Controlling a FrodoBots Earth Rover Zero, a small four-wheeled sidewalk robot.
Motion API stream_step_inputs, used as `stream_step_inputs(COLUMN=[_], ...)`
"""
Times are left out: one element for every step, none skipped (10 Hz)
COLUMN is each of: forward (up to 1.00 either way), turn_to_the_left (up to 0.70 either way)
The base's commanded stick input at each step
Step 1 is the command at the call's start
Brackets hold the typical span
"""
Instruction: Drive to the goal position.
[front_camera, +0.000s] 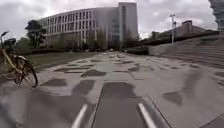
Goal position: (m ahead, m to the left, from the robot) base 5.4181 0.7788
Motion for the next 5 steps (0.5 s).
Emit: stream_step_inputs(forward=[1.0,1.0,1.0,1.0,1.0], turn_to_the_left=[0.0,0.0,0.0,0.0,0.0])
